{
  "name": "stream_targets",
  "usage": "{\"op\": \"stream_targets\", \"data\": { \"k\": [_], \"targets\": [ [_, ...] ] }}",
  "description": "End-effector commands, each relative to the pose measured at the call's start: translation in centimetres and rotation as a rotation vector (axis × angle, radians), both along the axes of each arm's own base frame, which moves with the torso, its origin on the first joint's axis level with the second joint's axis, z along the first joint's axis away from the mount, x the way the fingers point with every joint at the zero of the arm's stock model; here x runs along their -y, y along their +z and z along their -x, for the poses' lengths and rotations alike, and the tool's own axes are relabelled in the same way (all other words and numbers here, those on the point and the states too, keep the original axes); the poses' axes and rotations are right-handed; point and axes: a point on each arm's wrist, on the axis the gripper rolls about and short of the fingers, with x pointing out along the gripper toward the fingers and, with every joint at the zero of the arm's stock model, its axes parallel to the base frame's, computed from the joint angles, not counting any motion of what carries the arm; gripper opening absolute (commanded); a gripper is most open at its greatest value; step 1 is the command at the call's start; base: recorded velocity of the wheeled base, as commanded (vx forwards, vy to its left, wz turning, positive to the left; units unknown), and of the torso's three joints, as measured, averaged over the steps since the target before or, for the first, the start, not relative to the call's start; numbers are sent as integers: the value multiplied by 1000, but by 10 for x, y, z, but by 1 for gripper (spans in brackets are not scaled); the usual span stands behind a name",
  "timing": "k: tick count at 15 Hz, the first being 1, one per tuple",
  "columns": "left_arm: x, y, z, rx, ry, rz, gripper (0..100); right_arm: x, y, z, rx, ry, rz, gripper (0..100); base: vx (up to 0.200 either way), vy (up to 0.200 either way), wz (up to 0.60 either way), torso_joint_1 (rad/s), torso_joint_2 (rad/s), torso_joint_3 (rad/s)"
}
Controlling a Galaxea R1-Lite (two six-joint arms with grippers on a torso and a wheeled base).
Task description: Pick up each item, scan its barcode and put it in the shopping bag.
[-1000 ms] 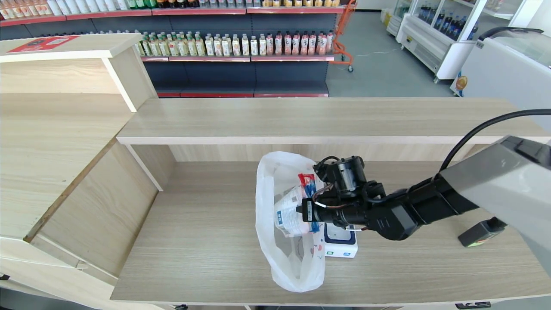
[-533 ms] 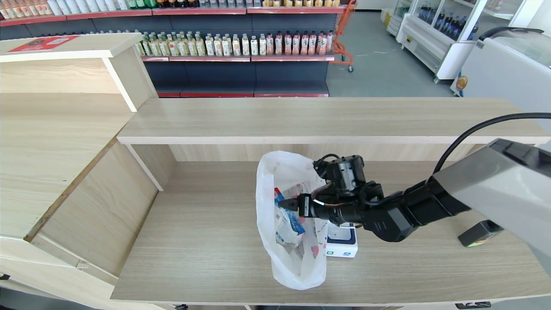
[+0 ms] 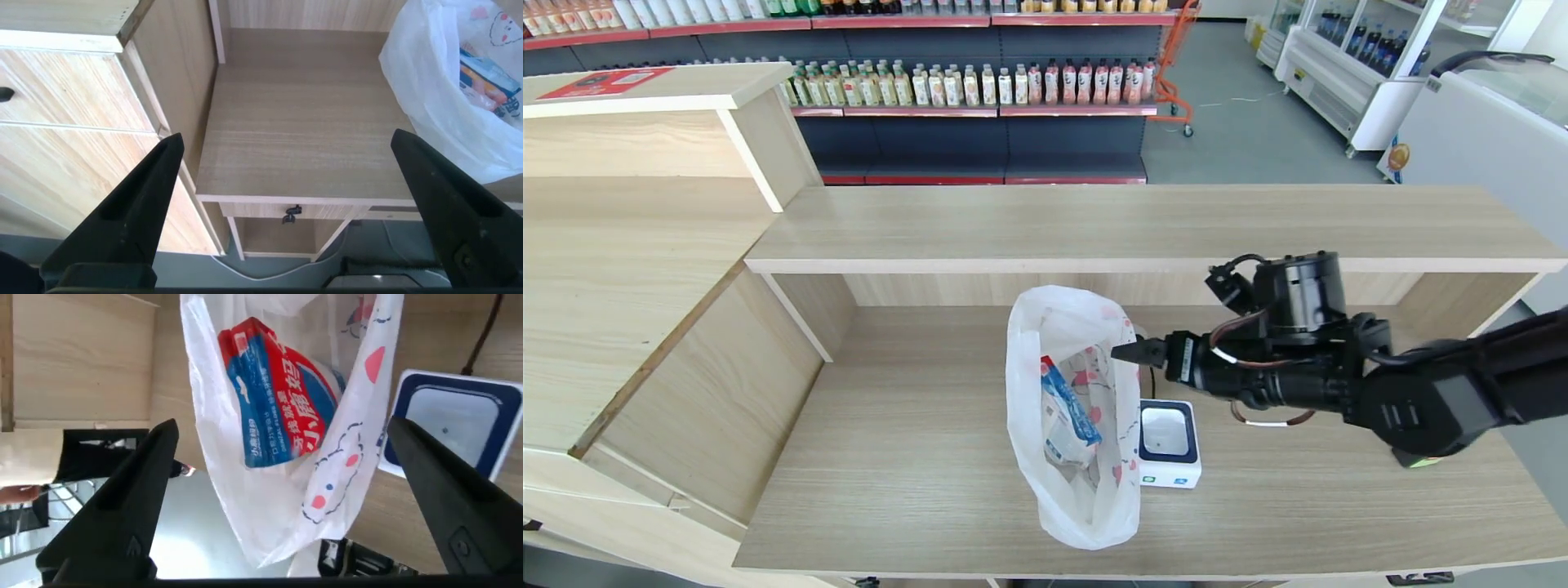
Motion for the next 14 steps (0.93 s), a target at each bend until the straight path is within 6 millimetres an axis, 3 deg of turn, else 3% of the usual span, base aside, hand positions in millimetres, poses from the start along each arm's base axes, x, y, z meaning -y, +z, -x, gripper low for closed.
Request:
{"op": "stream_targets", "data": {
  "k": [1,4,5,7,9,11,14],
  "targets": [
    [0,0,0,-1,0,0,100,69,52,57,152,-83,69,100,0,0,0,0,0,0],
    [0,0,0,1,0,0,100,113,65,88,306,-180,227,100,0,0,0,0,0,0],
    [0,0,0,1,-2,0,100,132,60,125,360,-215,295,100,0,0,0,0,0,0],
    [0,0,0,1,0,0,100,139,46,169,375,-227,296,100,0,0,0,0,0,0],
    [0,0,0,1,0,0,100,141,41,194,333,-224,302,100,0,0,0,0,0,0],
    [0,0,0,1,0,0,100,143,39,205,314,-226,302,100,0,0,0,0,0,0],
    [0,0,0,1,0,2,100,143,41,207,317,-231,296,100,0,0,0,0,0,0]
  ]
}}
